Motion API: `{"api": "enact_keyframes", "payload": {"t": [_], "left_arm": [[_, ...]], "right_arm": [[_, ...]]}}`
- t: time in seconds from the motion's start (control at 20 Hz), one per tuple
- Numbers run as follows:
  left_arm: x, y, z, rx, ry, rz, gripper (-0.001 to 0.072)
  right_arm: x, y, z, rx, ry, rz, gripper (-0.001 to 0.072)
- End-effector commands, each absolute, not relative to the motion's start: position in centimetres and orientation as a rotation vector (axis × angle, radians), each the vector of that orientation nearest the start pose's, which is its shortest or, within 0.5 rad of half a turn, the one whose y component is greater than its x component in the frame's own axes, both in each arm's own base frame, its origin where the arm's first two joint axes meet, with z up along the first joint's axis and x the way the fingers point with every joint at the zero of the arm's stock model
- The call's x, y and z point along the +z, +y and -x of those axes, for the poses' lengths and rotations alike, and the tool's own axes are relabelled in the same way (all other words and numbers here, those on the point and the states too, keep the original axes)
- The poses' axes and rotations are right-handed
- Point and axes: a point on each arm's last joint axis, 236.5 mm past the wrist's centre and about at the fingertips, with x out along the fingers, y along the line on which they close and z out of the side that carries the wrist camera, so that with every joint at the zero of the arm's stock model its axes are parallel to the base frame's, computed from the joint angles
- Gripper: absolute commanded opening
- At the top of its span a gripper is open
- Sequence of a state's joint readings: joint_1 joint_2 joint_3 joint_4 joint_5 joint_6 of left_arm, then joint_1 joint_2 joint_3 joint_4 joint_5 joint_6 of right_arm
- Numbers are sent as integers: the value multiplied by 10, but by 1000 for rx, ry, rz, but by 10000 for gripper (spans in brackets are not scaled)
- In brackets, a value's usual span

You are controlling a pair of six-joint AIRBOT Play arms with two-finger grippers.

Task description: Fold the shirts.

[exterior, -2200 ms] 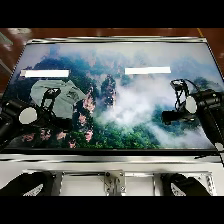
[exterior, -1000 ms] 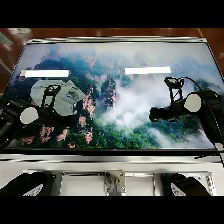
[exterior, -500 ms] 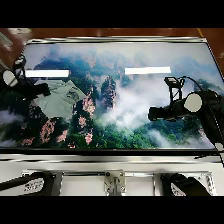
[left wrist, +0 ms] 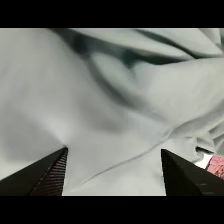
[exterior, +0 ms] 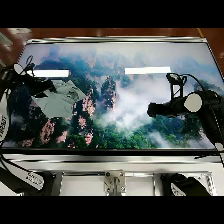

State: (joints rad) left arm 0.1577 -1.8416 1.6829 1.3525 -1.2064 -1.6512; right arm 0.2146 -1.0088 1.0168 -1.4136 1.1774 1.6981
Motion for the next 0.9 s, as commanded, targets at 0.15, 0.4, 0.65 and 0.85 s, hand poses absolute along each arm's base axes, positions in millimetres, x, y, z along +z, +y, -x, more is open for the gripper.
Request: {"api": "enact_keyframes", "payload": {"t": [0.15,0.4,0.65,0.85], "left_arm": [[-97,26,-489,62,1466,402,610],[-40,-8,-499,-108,1401,444,34],[159,-62,-496,-272,991,342,34],[309,-121,-408,-413,696,269,33]], "right_arm": [[58,106,-331,208,1147,-131,638],[58,104,-331,204,1145,-122,637],[57,97,-332,215,1138,-43,637],[47,88,-313,206,1227,5,638]]}}
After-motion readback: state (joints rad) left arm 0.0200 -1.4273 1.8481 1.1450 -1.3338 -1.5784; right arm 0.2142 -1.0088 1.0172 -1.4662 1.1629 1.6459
